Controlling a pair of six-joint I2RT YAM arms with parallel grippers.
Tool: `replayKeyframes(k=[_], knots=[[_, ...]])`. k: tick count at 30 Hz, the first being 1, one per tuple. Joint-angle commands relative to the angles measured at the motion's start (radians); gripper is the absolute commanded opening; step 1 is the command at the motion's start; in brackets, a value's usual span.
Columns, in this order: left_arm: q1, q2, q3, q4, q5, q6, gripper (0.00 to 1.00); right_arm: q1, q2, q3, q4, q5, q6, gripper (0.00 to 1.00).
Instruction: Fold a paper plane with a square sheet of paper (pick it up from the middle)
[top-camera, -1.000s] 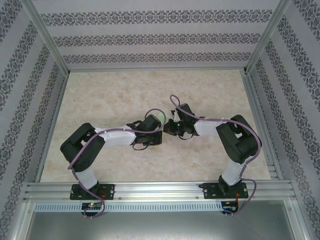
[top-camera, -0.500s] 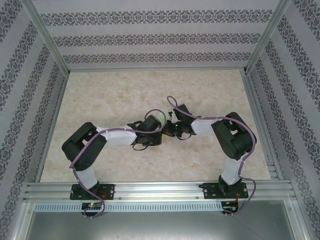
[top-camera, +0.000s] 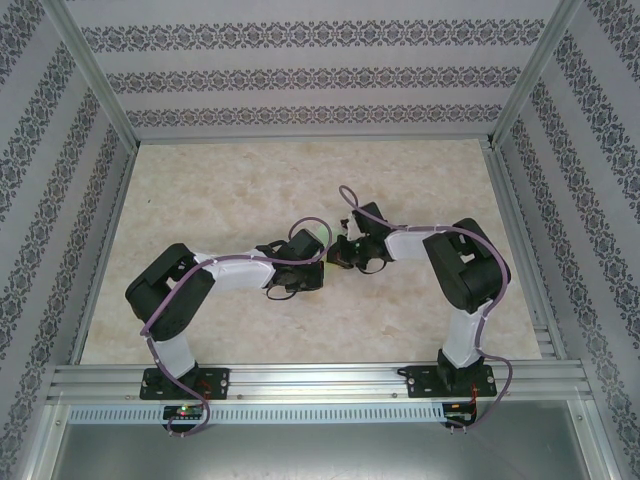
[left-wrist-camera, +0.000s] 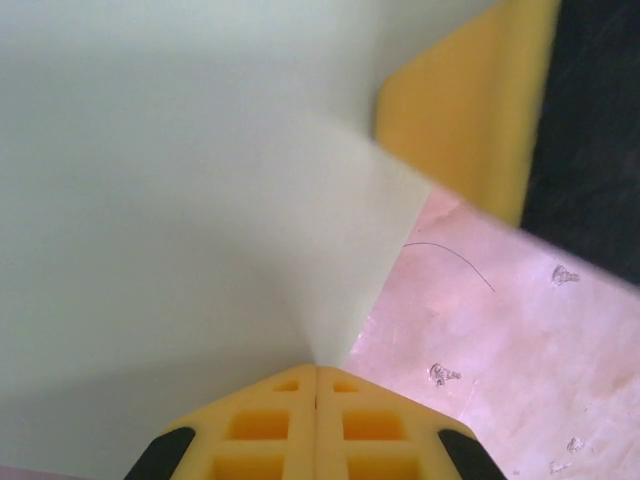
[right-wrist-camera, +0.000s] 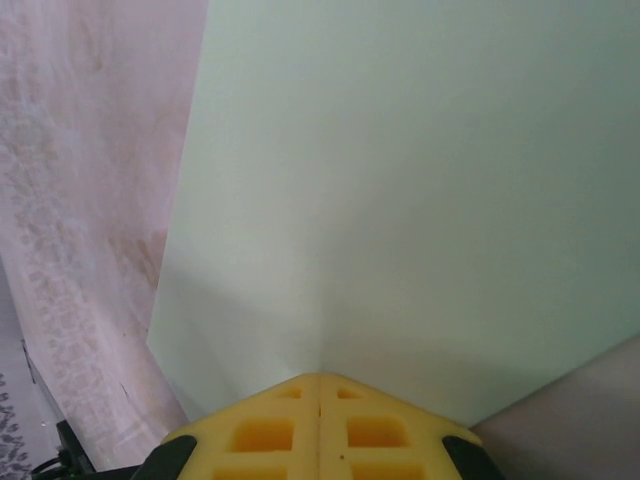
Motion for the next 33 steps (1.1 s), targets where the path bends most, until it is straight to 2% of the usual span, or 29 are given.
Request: replayKeyframes(k=[1, 13, 19, 28, 33], knots=[[0.008, 0.029, -0.055, -0.14, 0.001, -0.02, 0.0, -0.078, 0.056, 0.032, -0.004, 0.132, -0.042, 0.0], [0.008, 0.021, -0.058, -0.148, 0.006, -0.014, 0.0, -0.176, 0.097, 0.102, -0.034, 0.152, -0.049, 0.0], [0.008, 0.021, -0.057, -0.135, 0.012, -0.009, 0.0, -0.189, 0.088, 0.152, -0.074, 0.158, -0.065, 0.0], [0.007, -0.056, 0.026, -0.083, 0.035, 0.045, 0.0, -0.135, -0.124, 0.055, -0.093, 0.166, -0.061, 0.0], [0.038, -0.153, 0.079, -0.146, -0.04, 0.085, 0.1, -0.063, -0.224, -0.038, -0.098, 0.241, -0.027, 0.0]])
